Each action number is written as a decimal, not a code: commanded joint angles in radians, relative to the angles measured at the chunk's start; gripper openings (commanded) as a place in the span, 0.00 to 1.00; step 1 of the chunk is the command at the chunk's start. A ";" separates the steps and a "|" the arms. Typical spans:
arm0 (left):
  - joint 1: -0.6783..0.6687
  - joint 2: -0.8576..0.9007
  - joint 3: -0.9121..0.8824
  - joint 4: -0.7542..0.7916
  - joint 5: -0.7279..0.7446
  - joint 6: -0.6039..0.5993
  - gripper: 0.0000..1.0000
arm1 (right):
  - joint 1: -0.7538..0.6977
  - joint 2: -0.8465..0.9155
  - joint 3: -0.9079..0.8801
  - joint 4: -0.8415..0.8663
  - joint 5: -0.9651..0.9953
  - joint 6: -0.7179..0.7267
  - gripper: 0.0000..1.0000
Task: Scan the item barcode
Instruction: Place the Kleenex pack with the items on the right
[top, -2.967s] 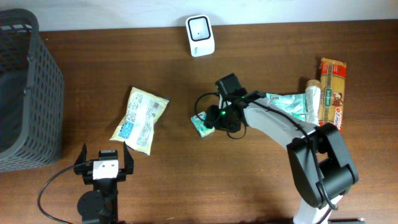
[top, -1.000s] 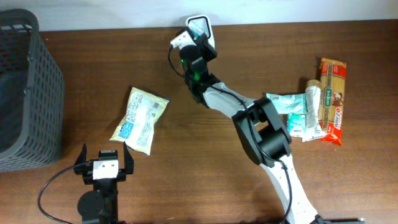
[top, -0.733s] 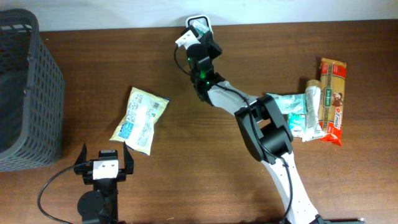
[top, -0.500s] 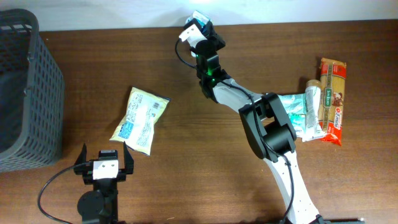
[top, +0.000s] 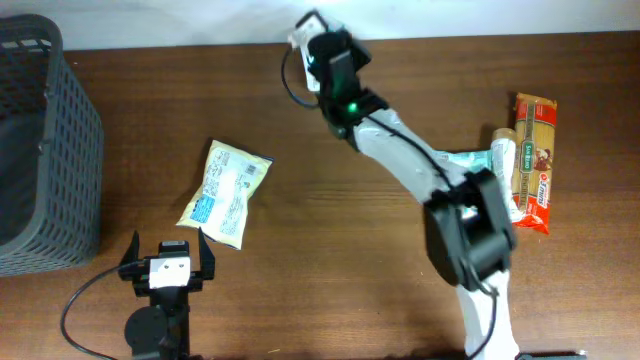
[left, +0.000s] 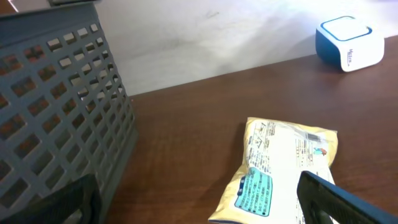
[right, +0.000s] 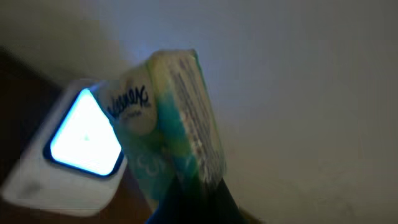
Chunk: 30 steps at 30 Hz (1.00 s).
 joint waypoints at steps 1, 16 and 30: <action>0.005 -0.004 -0.004 0.000 -0.004 0.015 0.99 | 0.021 -0.249 0.013 -0.365 -0.240 0.375 0.04; 0.005 -0.004 -0.004 0.000 -0.004 0.015 0.99 | -0.338 -0.439 -0.323 -1.426 -0.497 0.899 0.04; 0.005 -0.004 -0.004 0.000 -0.004 0.016 0.99 | -0.623 -0.439 -0.440 -1.203 -0.532 0.898 0.99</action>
